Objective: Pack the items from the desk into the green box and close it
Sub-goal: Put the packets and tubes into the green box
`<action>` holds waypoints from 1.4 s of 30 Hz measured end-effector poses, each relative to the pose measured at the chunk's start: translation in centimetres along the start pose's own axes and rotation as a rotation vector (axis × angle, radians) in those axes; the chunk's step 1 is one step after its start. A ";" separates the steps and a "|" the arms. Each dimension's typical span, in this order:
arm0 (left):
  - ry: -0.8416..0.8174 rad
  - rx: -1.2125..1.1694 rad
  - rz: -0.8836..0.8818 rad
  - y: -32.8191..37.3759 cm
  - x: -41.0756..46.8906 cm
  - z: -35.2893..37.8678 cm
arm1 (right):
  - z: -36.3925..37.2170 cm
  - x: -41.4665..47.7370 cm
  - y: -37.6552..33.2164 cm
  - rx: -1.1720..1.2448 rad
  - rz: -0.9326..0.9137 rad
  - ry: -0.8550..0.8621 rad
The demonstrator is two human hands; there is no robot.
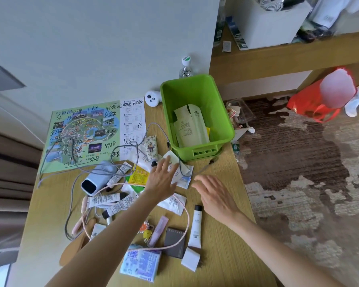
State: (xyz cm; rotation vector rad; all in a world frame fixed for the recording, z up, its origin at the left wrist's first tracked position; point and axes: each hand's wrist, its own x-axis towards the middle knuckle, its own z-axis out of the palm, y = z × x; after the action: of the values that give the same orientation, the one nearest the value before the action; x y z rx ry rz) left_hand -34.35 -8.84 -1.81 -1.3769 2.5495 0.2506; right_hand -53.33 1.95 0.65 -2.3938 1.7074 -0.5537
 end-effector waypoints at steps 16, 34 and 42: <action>0.517 -0.799 -0.176 -3.1 -4.1 -7.5 | 4.4 2.6 -2.4 0.253 0.336 -0.320; 0.339 -1.014 -0.556 -8.0 -10.2 -1.2 | 6.9 5.9 -7.3 0.063 0.316 -0.494; 0.046 -0.543 -0.314 -7.1 -9.4 0.0 | 4.0 7.9 -6.5 0.063 0.291 -0.620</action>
State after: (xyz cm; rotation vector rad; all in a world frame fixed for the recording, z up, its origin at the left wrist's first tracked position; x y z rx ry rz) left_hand -23.42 -5.17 0.61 -1.9581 2.3415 0.9090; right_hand -43.82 -3.54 0.75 -1.9265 1.6537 0.1640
